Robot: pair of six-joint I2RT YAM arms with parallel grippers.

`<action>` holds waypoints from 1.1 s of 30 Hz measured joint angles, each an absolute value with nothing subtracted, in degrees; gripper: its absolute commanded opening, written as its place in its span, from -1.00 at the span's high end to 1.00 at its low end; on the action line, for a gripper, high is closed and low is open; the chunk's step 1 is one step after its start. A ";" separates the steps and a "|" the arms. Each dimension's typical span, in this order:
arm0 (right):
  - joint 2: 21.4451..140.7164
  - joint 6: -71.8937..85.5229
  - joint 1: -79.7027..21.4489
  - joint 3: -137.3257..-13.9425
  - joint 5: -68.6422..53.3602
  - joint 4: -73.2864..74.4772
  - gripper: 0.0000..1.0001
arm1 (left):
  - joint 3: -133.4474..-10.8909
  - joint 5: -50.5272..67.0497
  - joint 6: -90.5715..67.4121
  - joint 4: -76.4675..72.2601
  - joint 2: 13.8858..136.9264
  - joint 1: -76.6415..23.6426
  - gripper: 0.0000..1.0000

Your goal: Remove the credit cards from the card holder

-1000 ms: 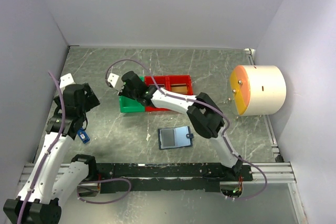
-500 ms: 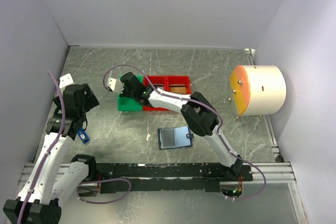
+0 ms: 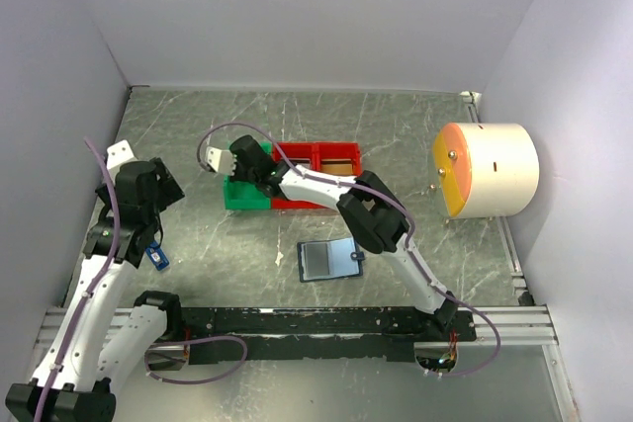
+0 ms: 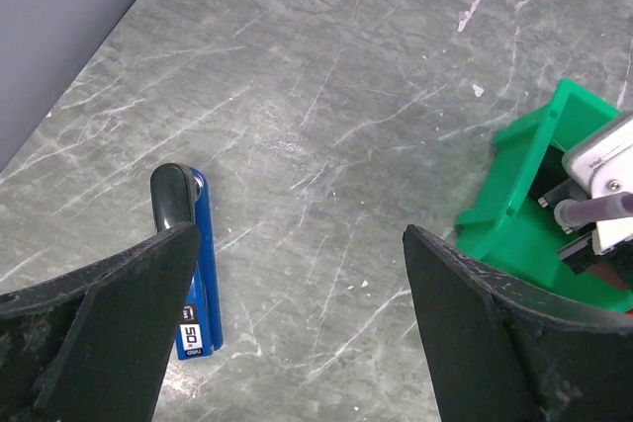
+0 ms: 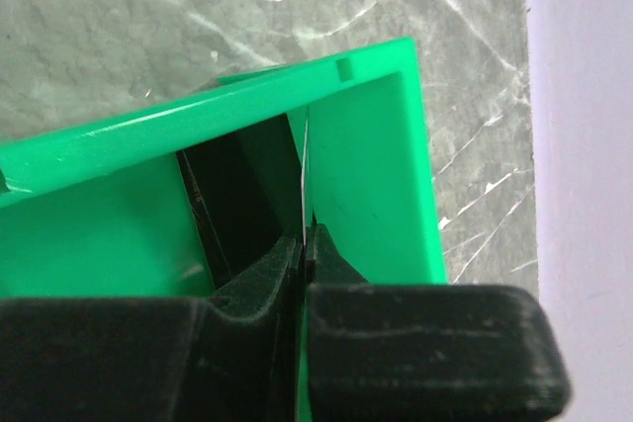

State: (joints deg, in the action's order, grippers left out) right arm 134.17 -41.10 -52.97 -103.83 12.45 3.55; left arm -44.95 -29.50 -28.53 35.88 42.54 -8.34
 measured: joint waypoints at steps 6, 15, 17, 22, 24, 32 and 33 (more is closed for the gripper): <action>133.86 -41.19 -52.45 -101.21 12.01 3.49 1.00 | -44.95 -29.80 -28.56 35.90 42.39 -8.34 -0.93; 133.01 -41.25 -52.12 -101.21 12.36 4.10 1.00 | -44.95 -30.20 -28.97 36.34 42.57 -8.34 -0.93; 133.01 -41.41 -52.14 -101.21 12.64 4.05 1.00 | -44.95 -30.44 -28.99 36.34 42.44 -8.34 -0.93; 133.01 -41.45 -52.12 -101.19 13.56 3.25 0.92 | -44.95 -31.00 -29.17 36.42 41.93 -8.34 -0.93; 133.01 -41.41 -52.12 -101.12 13.80 2.92 0.85 | -44.95 -31.16 -29.21 36.47 41.89 -8.34 -0.93; 133.14 -40.71 -52.07 -99.66 13.89 2.20 0.74 | -44.95 -31.31 -29.39 36.77 41.89 -8.34 -0.92; 133.29 -40.53 -52.07 -99.59 13.80 2.09 0.73 | -44.95 -31.33 -29.41 36.82 41.89 -8.34 -0.92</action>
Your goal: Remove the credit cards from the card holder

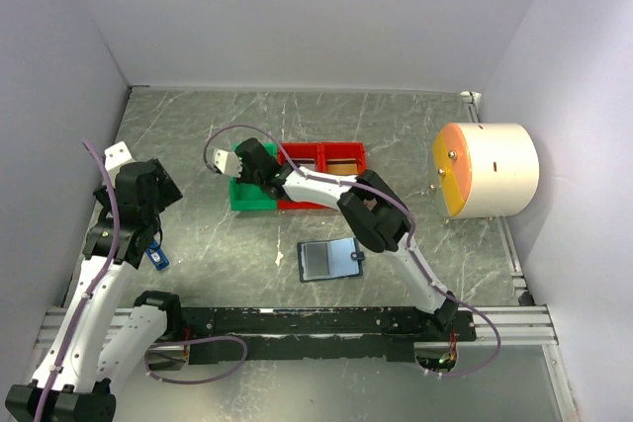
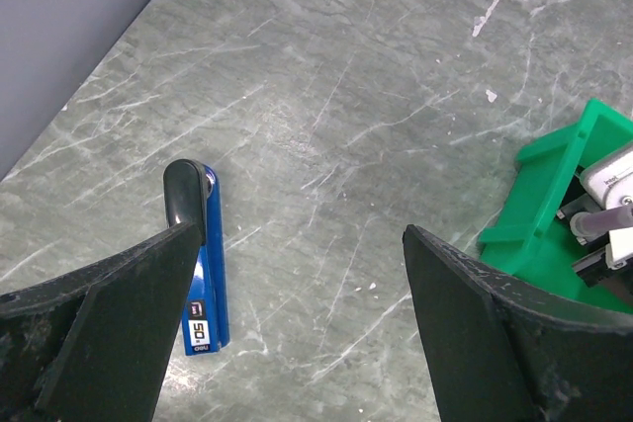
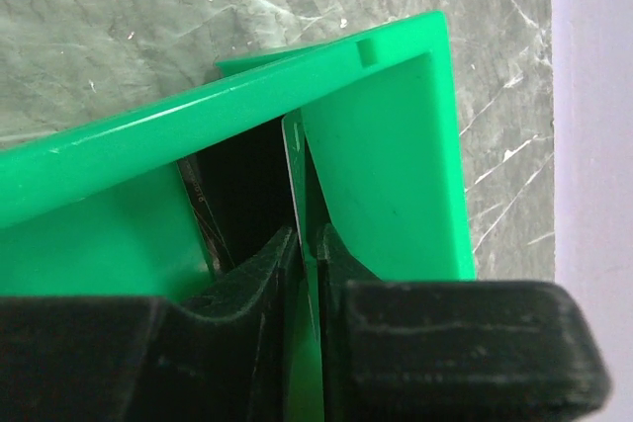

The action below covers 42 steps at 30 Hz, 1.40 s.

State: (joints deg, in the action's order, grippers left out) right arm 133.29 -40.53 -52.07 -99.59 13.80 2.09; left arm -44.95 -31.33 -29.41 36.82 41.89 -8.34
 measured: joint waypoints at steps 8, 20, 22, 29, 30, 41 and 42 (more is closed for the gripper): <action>133.78 -39.88 -52.12 -98.15 13.30 0.40 0.60 | -44.95 -31.38 -29.41 36.97 41.95 -8.34 -0.92; 133.47 -39.66 -51.96 -95.85 13.08 -1.89 0.26 | -44.95 -31.40 -29.41 37.17 42.37 -8.34 -0.91; 133.38 -39.48 -51.86 -95.83 12.62 -1.87 0.17 | -44.95 -31.40 -29.41 37.17 42.37 -8.34 -0.91; 132.90 -38.30 -51.35 -95.77 10.87 -1.61 0.01 | -44.95 -31.40 -29.41 37.17 42.44 -8.34 -0.91; 132.88 -38.20 -51.31 -95.79 10.70 -1.56 0.00 | -44.95 -31.40 -29.41 37.17 42.46 -8.34 -0.91; 131.31 -36.40 -50.22 -95.79 7.46 0.05 -0.06 | -44.95 -31.38 -29.41 37.17 42.81 -8.34 -0.91; 131.07 -36.10 -50.11 -95.79 7.09 0.25 -0.06 | -44.95 -31.38 -29.41 37.17 42.85 -8.34 -0.91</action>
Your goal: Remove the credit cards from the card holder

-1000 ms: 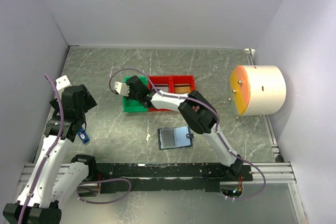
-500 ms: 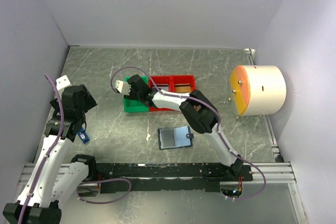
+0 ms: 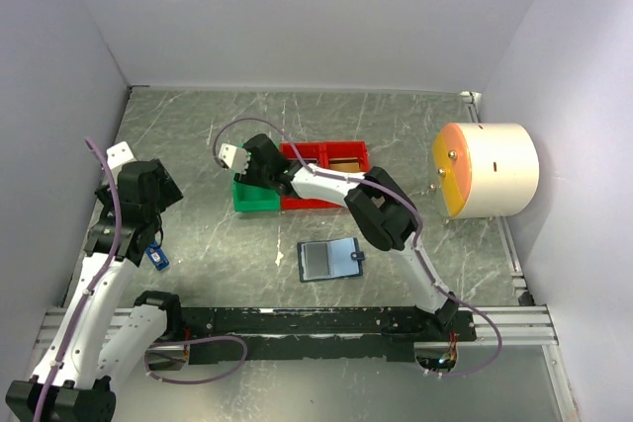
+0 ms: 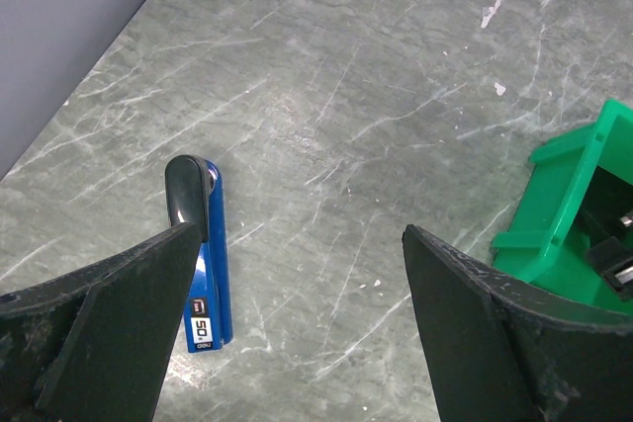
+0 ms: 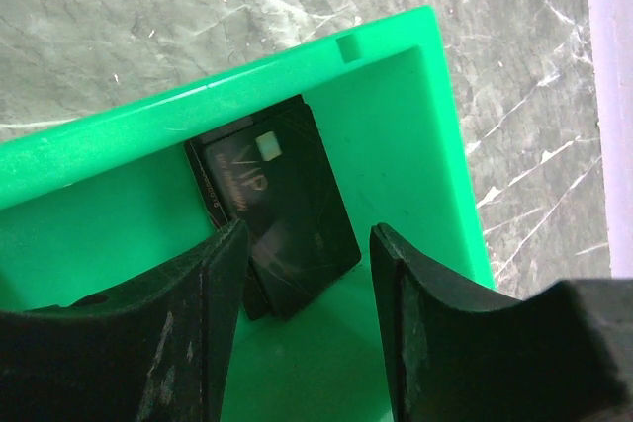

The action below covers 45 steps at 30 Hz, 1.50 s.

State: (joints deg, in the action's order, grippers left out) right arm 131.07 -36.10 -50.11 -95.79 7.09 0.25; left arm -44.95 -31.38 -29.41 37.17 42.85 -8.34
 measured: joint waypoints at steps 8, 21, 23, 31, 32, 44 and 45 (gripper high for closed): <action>127.68 -33.80 -49.43 -95.77 4.58 0.25 -0.07 | -44.95 -31.38 -29.41 37.19 42.98 -8.34 -0.91; 93.80 -6.52 -46.87 -67.75 5.76 -10.33 -0.53 | -44.95 -30.68 -29.34 37.17 42.96 -8.34 -0.93; 86.67 1.65 -44.60 -62.74 5.87 -10.55 -0.53 | -44.95 -30.30 -29.28 37.17 42.96 -8.34 -0.93; 71.44 27.05 -39.31 -49.69 6.57 -0.03 -0.53 | -44.95 -28.53 -28.49 37.15 43.07 -8.34 -0.95; 69.87 29.26 -39.35 -47.81 6.07 1.34 -0.48 | -44.95 -28.23 -28.45 37.12 43.16 -8.34 -0.95; 70.11 47.66 -53.84 -42.17 11.11 16.51 -0.12 | -44.95 -26.44 -27.55 37.10 44.29 -8.34 -0.95; 71.07 48.73 -55.40 -42.39 12.38 17.96 -0.10 | -44.95 -26.33 -27.44 37.10 44.47 -8.34 -0.95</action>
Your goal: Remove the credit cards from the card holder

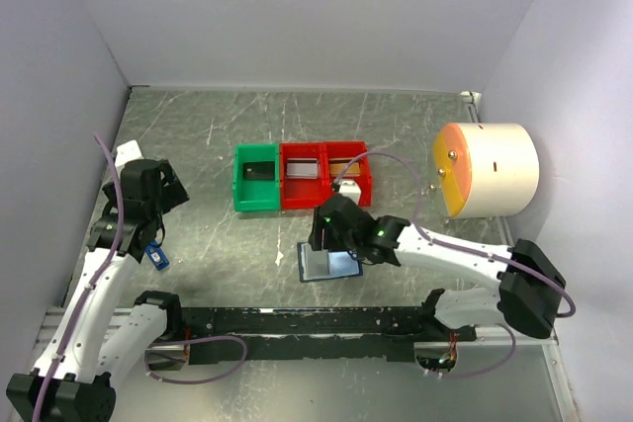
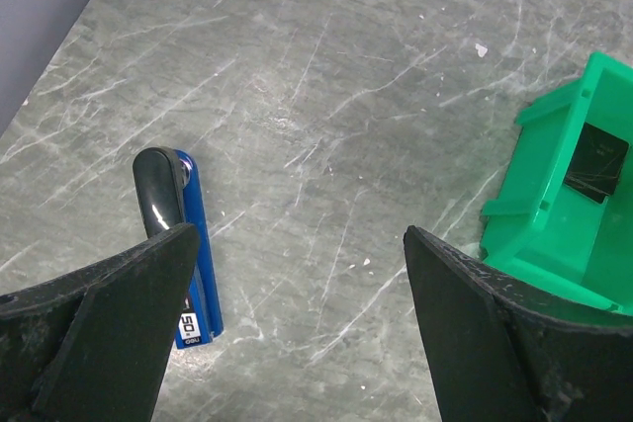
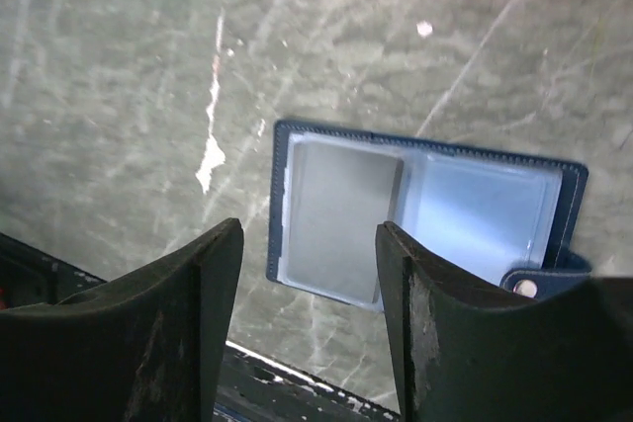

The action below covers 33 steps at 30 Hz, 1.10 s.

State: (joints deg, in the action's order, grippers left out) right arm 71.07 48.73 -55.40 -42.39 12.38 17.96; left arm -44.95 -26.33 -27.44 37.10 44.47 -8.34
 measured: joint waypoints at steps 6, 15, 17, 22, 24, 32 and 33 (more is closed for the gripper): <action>77.41 52.12 -61.25 -45.04 17.21 21.63 -0.08 | -44.95 -26.26 -27.42 37.10 45.10 -8.34 -0.95; 85.82 53.39 -62.24 -48.34 18.81 22.24 -0.05 | -44.95 -25.63 -27.29 36.88 45.84 -8.34 -0.95; 87.24 53.39 -62.26 -49.04 18.90 22.50 -0.05 | -44.95 -25.21 -27.16 36.73 46.33 -8.34 -0.95; 90.28 53.36 -62.24 -50.09 18.87 22.61 -0.08 | -44.95 -24.08 -26.65 36.67 47.51 -8.34 -0.94; 91.66 53.60 -62.24 -50.39 19.05 22.96 -0.11 | -44.95 -23.68 -26.44 36.67 47.70 -8.34 -0.94; 92.82 54.65 -62.28 -51.33 19.46 23.42 -0.26 | -44.95 -22.20 -25.89 36.05 48.03 -8.34 -0.93; 92.73 54.83 -62.28 -51.27 19.33 23.20 -0.30 | -44.95 -22.06 -25.89 36.01 48.12 -8.34 -0.93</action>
